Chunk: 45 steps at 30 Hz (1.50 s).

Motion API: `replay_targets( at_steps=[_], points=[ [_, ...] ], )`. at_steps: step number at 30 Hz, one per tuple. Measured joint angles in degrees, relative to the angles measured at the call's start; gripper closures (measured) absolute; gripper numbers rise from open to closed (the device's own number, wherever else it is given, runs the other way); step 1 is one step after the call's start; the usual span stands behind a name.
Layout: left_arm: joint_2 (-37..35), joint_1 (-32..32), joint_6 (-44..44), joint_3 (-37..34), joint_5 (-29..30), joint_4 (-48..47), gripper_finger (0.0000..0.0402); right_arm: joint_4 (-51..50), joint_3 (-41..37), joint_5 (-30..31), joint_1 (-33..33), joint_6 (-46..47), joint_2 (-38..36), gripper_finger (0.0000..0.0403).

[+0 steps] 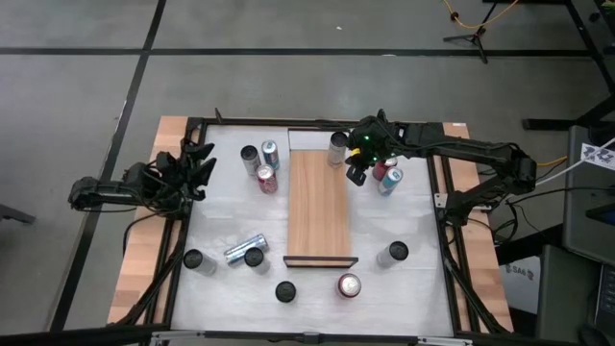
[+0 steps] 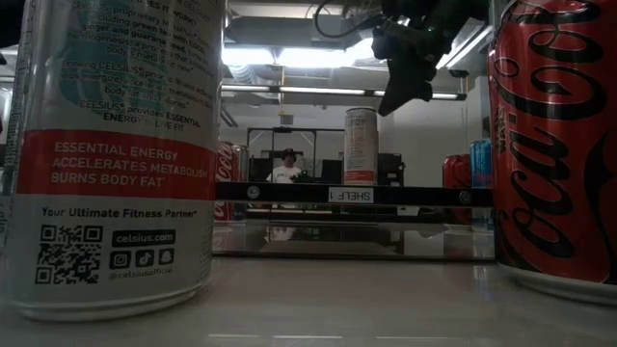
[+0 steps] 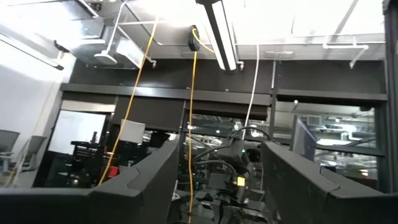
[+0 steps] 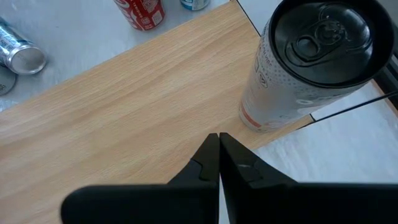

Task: Place canned beverage on shelf
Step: Put the white pink soda can on the shelf aligned with the other white pink soda can

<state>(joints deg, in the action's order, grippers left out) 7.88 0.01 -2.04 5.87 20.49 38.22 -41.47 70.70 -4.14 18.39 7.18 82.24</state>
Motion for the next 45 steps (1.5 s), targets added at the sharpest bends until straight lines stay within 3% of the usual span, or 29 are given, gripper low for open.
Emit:
replay_targets(
  at_steps=[8,12,16,23,27,36,45],
  points=[
    [0.0,0.02,1.8,0.0,-0.41,0.02,0.0125,0.0,-0.02,0.0,0.0,0.0,0.0,0.0402],
    [0.0,0.02,7.48,0.0,-0.48,2.98,0.0118,0.0,-0.02,0.0,0.0,0.0,0.0,0.0402],
    [0.0,0.01,7.71,0.0,-0.45,6.19,0.0117,0.0,-0.02,0.0,0.0,0.0,0.0,0.0402],
    [-0.02,0.02,10.52,0.0,8.64,9.18,0.0117,0.0,-0.02,0.0,0.0,0.0,0.0,0.0402],
    [2.56,0.01,12.76,0.8,10.61,8.17,0.0117,0.02,-0.02,0.0,0.0,0.0,0.0,0.0402],
    [18.43,0.01,8.95,17.23,16.03,-6.43,0.0117,0.79,-0.02,0.0,0.0,0.0,0.0,0.0402],
    [28.69,0.56,8.54,36.79,20.78,-32.51,0.0117,1.49,-0.02,0.01,0.0,0.0,0.0,0.0402]
  ],
)
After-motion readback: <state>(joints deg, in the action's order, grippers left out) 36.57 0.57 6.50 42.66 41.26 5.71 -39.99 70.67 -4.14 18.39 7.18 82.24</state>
